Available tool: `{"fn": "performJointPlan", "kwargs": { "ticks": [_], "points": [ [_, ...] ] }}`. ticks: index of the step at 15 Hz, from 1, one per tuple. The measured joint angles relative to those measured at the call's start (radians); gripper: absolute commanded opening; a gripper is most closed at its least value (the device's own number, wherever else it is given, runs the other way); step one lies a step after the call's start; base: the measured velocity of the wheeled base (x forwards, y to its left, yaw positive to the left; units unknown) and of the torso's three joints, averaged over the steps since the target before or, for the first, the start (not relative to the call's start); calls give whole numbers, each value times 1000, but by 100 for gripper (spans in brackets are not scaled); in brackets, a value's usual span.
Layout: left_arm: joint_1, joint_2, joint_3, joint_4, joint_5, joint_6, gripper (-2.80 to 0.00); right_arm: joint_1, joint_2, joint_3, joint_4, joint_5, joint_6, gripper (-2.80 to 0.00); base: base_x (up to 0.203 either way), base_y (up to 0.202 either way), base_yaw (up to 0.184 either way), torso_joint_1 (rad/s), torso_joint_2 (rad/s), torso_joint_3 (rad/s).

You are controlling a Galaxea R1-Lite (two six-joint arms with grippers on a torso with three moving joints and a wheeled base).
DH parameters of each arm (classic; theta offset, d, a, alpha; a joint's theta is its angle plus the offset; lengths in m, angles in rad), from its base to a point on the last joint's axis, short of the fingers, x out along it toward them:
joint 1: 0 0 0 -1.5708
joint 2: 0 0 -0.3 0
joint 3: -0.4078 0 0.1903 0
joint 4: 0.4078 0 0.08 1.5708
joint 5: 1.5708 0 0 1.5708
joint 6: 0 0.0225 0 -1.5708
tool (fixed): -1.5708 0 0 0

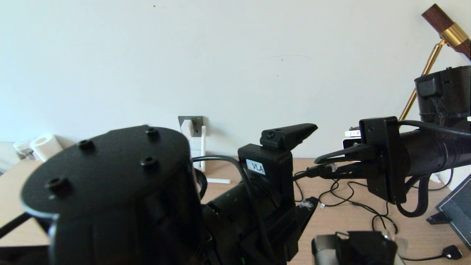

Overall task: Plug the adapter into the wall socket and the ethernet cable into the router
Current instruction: Align cable and router interface

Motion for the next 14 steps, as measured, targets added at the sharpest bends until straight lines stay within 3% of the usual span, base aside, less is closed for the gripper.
{"fn": "performJointPlan", "kwargs": {
  "ticks": [11, 12, 13, 14],
  "points": [
    [0, 17, 11, -6, -7, -15, 0, -1, -19, 20, 1, 0, -3, -280, 0, 0, 0, 0, 0, 0],
    [0, 17, 11, -6, -12, -15, -117, -1, -20, 22, 1, 0, -3, -280, 0, 0, 0, 0, 0, 0],
    [0, 18, 12, -6, -18, -15, -280, -1, -20, 24, 0, 0, -4, -280, 0, 0, 0, 0, 0, 0],
    [0, 19, 13, -6, -19, -15, -280, -1, -21, 24, 0, 0, -4, -280, 0, 0, 0, 0, 0, 0]
  ]
}}
